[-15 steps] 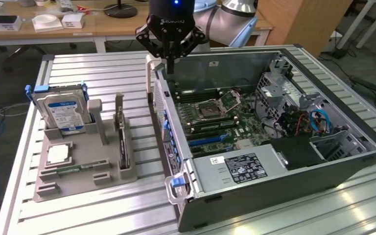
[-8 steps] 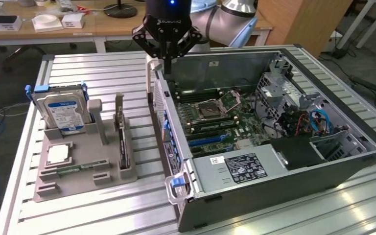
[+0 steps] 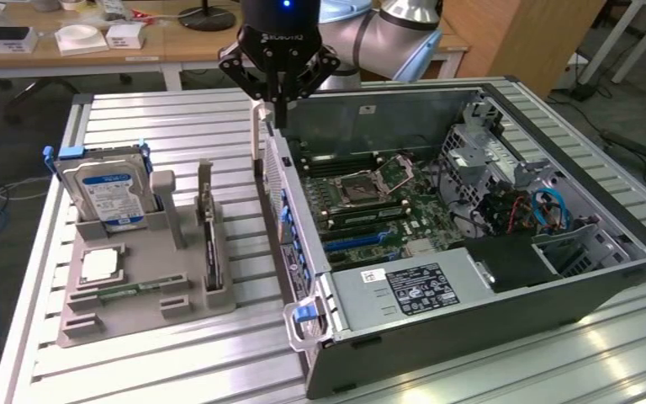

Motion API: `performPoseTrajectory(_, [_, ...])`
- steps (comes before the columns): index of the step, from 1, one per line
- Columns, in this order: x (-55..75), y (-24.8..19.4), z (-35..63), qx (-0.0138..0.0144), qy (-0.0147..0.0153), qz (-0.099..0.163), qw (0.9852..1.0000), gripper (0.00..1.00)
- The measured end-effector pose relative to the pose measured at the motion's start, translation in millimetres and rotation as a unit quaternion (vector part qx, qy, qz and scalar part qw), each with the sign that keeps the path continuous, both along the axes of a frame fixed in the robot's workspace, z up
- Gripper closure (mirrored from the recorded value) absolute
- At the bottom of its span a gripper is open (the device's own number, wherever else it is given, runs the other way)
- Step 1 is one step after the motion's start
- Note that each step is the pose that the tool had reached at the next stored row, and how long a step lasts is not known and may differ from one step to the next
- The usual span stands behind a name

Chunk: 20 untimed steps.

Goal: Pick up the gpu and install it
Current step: 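Reach for the gpu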

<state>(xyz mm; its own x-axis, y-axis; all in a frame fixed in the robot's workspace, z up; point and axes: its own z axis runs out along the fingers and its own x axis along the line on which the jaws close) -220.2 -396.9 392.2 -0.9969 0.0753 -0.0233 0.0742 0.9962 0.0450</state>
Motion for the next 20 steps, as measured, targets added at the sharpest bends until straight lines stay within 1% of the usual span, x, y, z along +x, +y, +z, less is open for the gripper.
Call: performPoseTrajectory(20, [-17.7,0.0,-0.1,0.0,0.0,0.0,1.0,0.9])
